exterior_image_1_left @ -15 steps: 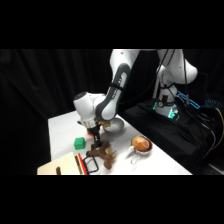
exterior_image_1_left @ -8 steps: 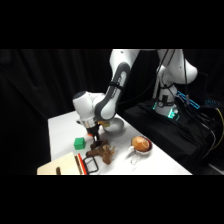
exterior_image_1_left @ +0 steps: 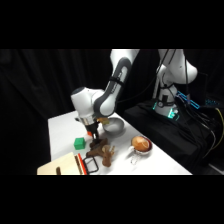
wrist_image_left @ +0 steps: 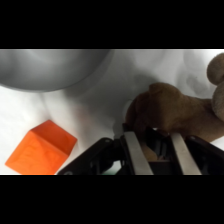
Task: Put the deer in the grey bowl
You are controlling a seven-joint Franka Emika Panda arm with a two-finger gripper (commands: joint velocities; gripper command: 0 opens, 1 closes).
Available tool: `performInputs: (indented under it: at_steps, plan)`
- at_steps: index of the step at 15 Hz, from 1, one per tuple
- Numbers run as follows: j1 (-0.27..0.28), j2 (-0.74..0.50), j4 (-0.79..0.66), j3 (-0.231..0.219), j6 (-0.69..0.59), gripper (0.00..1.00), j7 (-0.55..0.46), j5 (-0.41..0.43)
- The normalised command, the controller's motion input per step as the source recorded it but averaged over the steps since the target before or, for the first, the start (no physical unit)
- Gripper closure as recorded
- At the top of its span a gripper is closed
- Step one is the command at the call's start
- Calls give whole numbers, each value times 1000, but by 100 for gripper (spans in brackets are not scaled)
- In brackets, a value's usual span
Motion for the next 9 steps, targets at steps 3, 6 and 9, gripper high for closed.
performInputs:
  at_steps: [3,6,9]
  plan:
    - [88,-735,-349,-54,-282,94,95,-78]
    - [77,-705,-318,-77,-265,94,118,-128]
    - [45,-619,-292,-79,-201,93,105,-148]
